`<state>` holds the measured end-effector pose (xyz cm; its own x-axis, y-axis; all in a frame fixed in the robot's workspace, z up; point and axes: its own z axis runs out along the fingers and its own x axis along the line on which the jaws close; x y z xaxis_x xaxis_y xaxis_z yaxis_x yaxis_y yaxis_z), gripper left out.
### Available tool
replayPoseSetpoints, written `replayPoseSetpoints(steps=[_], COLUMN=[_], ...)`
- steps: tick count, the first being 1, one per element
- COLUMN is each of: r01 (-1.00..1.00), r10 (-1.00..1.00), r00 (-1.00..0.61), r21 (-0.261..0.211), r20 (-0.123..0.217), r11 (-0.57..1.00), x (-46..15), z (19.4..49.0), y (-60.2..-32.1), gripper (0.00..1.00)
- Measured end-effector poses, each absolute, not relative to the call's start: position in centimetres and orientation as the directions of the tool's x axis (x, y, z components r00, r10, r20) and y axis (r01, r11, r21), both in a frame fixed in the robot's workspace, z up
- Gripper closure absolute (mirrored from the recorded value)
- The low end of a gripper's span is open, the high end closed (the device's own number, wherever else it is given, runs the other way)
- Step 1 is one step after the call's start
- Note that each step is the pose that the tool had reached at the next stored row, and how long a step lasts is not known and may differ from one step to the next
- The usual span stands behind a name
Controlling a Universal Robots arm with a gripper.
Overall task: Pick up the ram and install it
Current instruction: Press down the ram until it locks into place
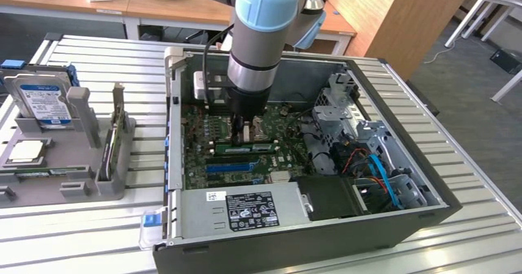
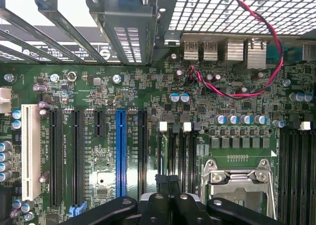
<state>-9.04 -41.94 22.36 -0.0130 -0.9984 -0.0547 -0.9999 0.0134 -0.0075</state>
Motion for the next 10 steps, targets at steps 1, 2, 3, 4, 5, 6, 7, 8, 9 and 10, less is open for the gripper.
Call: replayPoseSetpoints(steps=[1,2,3,4,5,6,7,8,9,10], r01=[-1.0,-1.0,-1.0,-1.0,-1.0,-1.0,-1.0,-1.0,-1.0,-1.0], r10=[-0.998,-0.998,-0.998,-0.998,-0.998,-0.998,-0.998,-0.998,-0.998,-0.998], r00=[-0.013,-0.013,-0.013,-0.013,-0.013,-0.013,-0.013,-0.013,-0.013,-0.013], r21=[-0.007,-0.007,-0.007,-0.008,-0.008,-0.007,-0.007,-0.008,-0.008,-0.008], r20=[-0.055,-0.055,-0.055,-0.055,-0.055,-0.055,-0.055,-0.055,-0.055,-0.055], r11=[0.013,0.013,0.013,0.013,0.013,0.013,0.013,0.013,0.013,0.013], x=[-9.04,-9.04,-9.04,-9.04,-9.04,-9.04,-9.04,-9.04,-9.04,-9.04], z=[22.36,22.36,22.36,22.35,22.35,22.32,22.28,22.26,22.26,22.26], y=[-41.94,-41.94,-41.94,-41.94,-41.94,-41.94,-41.94,-41.94,-41.94,-41.94], gripper=[0.89,0.89,0.89,0.89,0.89,0.89,0.89,0.89,0.89,0.89])
